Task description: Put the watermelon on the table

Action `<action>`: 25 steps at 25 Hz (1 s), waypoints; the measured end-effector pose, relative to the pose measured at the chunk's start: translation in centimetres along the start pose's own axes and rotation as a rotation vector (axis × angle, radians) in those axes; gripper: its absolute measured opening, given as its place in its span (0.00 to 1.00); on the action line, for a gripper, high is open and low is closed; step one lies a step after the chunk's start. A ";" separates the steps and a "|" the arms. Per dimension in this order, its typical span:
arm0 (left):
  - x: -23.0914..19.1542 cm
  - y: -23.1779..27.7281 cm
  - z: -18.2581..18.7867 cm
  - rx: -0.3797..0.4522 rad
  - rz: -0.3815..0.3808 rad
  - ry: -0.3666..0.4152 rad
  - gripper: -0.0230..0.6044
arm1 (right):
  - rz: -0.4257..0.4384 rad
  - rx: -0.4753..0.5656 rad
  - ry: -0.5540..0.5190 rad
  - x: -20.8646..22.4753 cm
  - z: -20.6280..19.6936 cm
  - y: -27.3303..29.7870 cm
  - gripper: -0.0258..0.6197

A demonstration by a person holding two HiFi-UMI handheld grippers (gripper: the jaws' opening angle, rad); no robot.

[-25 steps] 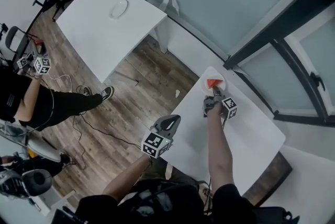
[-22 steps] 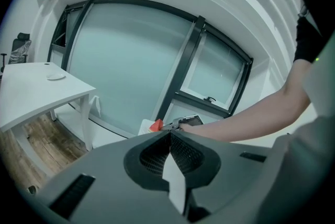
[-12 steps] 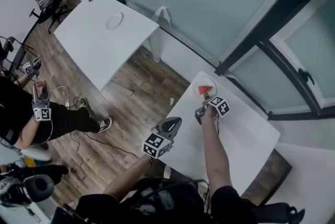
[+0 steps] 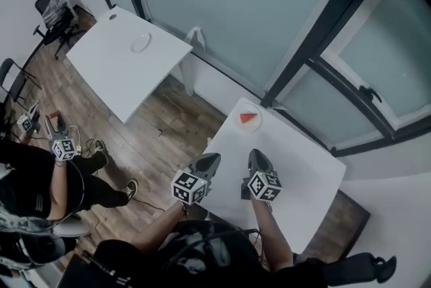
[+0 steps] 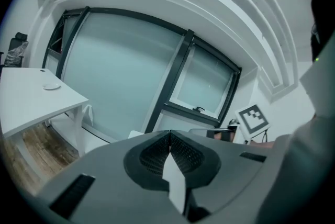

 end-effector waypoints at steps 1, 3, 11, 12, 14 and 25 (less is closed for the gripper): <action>0.7 -0.3 0.1 -0.002 -0.006 0.011 0.04 | 0.007 0.024 -0.051 -0.9 0.5 -2.0 0.07; 2.3 -0.8 0.2 -0.010 -0.018 0.054 0.04 | 0.005 0.063 -0.151 -2.6 1.2 -5.8 0.06; 8.1 -2.9 0.9 -0.008 -0.027 0.250 0.04 | -0.108 0.105 -0.308 -4.7 0.1 -15.8 0.06; 8.4 -3.1 0.8 -0.010 -0.030 0.250 0.04 | -0.106 0.110 -0.298 -4.5 0.0 -16.3 0.06; 8.9 -3.5 0.7 -0.010 -0.037 0.256 0.04 | -0.106 0.120 -0.295 -4.3 0.1 -17.1 0.06; 11.3 -4.9 0.5 0.014 -0.052 0.248 0.04 | -0.068 0.158 -0.292 -4.1 0.6 -19.3 0.06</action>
Point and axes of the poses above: the fingertips, and each gripper's own axes: y forward along the fingers, x to its right, z out of its top, the point moved 10 cm from there along -y, backward along the fingers, and after that the axes turned 2 degrees about -z, right-handed, at the moved point
